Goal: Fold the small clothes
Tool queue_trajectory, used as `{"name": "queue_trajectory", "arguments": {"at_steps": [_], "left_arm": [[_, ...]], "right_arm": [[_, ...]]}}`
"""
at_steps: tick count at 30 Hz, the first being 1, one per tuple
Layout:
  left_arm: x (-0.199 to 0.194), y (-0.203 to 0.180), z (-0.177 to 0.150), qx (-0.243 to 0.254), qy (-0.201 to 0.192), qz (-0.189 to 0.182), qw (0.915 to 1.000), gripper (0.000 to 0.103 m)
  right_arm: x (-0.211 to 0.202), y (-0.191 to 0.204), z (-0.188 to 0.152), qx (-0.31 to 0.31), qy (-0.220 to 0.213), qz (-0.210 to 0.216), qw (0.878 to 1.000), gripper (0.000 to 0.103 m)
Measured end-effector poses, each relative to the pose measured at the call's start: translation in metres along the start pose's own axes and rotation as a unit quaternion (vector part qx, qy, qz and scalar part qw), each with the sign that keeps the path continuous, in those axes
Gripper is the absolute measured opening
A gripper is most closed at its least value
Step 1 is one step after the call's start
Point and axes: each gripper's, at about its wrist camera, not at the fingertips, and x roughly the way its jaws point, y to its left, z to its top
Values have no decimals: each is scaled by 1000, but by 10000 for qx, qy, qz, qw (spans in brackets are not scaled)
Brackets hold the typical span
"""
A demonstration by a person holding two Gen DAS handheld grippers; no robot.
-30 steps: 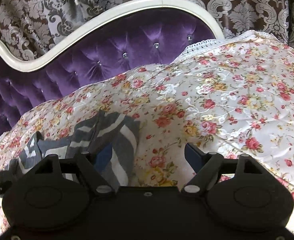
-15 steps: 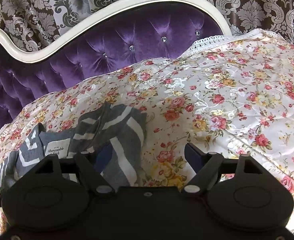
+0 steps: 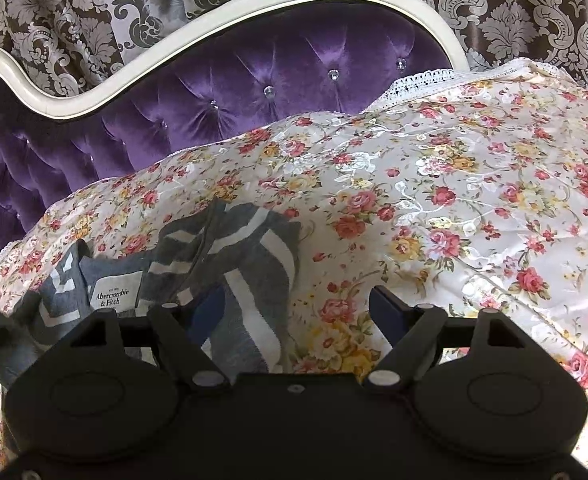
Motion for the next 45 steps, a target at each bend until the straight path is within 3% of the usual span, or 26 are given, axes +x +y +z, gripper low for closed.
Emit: {"name": "queue_trajectory", "arguments": {"at_steps": [4,8,11,15,21,23,31,34,35,37,38,42,45], "left_arm": [[-11,-10,5,222,-172,76,9996,9],[-5,7,-5,55,-53,358,9993,9],[-4,24,-13,-148,155,461,9987,9],[3,34,-22,-37,599,675,9959,9],[-10,43,-49,-137,819,666,9943,12],[-16,45,-56,-162,876,671,9938,25],[-38,53,-75,-425,1223,302,9911,32],[-40,53,-80,-531,1318,109,9898,31],[-41,52,-81,-526,1343,62,9895,24],[-40,51,-84,-543,1491,-43,9873,7],[-41,51,-86,-570,1491,-58,9872,6],[-53,52,-94,-565,1494,46,9871,5],[-59,53,-98,-536,1514,99,9870,5]], "right_arm": [[2,2,0,-32,33,-6,10000,81],[2,4,-1,-78,40,18,10000,81],[3,4,-2,-88,67,10,9999,81],[5,7,-2,-151,85,3,9998,81],[20,9,-8,-244,299,-106,9992,81],[23,8,-9,-249,343,-142,9990,81],[34,16,-16,-385,327,-134,9986,80],[35,21,-19,-539,241,-119,9982,65],[35,23,-20,-628,209,-159,9977,61],[33,24,-21,-693,131,-55,9975,35],[33,22,-20,-641,150,129,9977,9],[34,22,-19,-882,81,-260,9957,9],[34,18,-18,-716,128,-170,9972,9]]}}
